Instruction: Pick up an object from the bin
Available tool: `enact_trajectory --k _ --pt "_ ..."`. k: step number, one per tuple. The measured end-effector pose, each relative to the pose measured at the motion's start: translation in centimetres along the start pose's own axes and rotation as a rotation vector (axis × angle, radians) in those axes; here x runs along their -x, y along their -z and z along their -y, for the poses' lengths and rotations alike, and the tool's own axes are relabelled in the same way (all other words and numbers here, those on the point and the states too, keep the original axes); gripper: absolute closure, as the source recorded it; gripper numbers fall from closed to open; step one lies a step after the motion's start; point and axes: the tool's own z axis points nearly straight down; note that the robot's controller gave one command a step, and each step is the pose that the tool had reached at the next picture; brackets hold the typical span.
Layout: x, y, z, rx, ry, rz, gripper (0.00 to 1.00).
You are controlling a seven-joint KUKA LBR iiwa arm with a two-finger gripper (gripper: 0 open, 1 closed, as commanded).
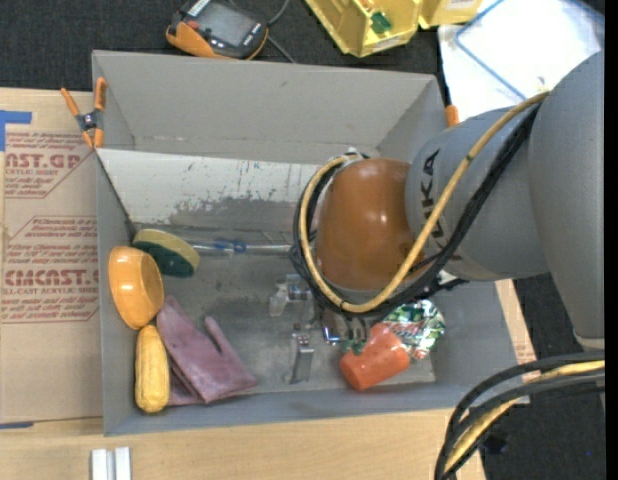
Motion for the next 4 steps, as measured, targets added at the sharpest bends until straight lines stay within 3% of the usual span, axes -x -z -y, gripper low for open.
enact_trajectory --k 1,2,3,4 --pt "0.2 0.4 0.0 0.001 -0.001 0.007 0.00" --pt "-0.2 -5.6 -8.7 0.001 0.037 0.007 0.00" --pt "-0.9 -2.5 -8.1 -0.001 0.074 0.014 0.00" --pt "-0.1 -3.5 -14.4 0.001 -0.170 0.008 0.00"
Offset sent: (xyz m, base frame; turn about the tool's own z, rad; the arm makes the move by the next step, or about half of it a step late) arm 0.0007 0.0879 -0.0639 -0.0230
